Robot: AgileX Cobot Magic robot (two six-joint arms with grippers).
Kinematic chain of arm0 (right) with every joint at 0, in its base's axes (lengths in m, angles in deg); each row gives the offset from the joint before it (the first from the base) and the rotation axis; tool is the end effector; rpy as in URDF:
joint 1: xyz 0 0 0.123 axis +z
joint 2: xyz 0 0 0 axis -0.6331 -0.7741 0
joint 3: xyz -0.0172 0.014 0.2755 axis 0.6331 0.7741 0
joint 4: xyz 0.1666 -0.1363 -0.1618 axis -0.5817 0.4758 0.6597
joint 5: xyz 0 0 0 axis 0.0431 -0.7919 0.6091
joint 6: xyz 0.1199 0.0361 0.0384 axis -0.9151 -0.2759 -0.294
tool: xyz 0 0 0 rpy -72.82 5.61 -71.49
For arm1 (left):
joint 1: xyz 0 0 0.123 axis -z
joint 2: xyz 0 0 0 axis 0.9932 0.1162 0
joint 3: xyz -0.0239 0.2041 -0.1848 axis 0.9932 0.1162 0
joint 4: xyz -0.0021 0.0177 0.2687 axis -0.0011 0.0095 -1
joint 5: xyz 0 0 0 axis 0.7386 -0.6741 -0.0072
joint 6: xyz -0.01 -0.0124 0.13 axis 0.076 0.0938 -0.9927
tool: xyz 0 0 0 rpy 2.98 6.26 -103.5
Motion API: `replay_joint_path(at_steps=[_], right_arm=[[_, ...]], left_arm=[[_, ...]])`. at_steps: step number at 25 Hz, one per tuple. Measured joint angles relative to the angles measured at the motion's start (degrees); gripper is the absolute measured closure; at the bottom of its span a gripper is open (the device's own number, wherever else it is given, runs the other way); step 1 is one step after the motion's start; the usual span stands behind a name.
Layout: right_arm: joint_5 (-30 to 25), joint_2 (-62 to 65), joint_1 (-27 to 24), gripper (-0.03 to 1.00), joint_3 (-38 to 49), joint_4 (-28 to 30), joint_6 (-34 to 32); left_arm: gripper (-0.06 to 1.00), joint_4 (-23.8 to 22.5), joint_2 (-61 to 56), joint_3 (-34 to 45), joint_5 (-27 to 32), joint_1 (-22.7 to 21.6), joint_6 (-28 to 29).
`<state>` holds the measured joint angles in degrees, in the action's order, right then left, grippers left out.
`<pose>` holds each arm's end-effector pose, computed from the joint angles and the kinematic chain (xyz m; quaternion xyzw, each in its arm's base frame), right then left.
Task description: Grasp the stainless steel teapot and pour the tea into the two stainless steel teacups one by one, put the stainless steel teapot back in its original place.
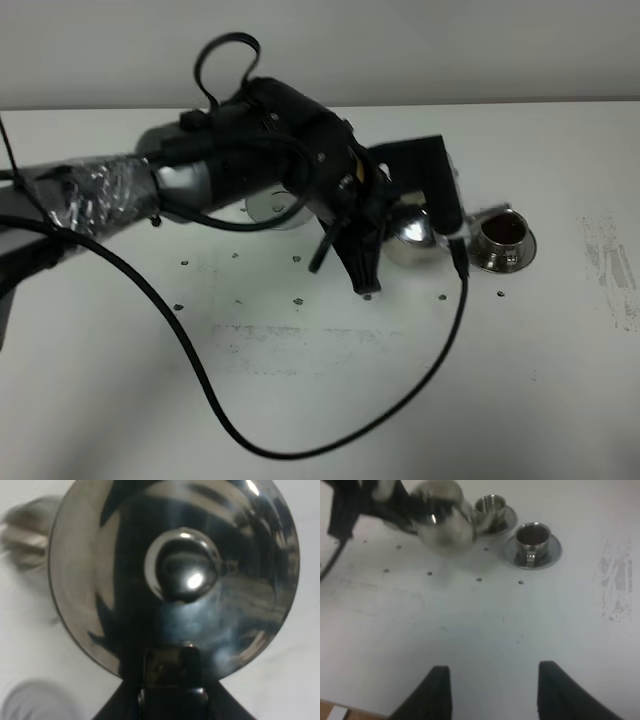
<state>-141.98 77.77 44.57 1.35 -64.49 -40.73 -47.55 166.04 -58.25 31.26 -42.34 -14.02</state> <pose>0.0453 0.0254 0.2693 -0.0751 0.8539 0.0964 0.5058 0.3677 -0.3223 0.1780 0.6329 0.7173 -0.0063 0.2912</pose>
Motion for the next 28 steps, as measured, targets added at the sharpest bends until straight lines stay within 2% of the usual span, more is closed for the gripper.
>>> replay_joint_path(at_steps=[5,11,15,19,23,28], right_arm=[[0.0,0.0,0.0,0.58,0.0,0.0,0.0],[0.0,0.0,0.0,0.58,0.0,0.0,0.0],[0.0,0.0,0.0,0.58,0.0,0.0,0.0],[0.0,0.0,0.0,0.58,0.0,0.0,0.0],[0.0,0.0,0.0,0.58,0.0,0.0,0.0],[0.0,0.0,0.0,0.58,0.0,0.0,0.0]], left_arm=[[0.7,-3.3,0.2,-4.5,0.7,-6.8,-0.1],[0.7,-5.0,5.2,-12.8,0.9,-11.1,-1.4],[0.7,-8.4,11.6,-21.5,3.2,-11.4,-1.7],[0.7,-9.0,15.7,-27.9,6.5,-11.4,-4.0],[0.7,-9.1,16.8,-29.1,8.5,-11.4,-7.9],[0.7,-10.4,17.3,-29.1,10.3,-11.3,-15.7]])
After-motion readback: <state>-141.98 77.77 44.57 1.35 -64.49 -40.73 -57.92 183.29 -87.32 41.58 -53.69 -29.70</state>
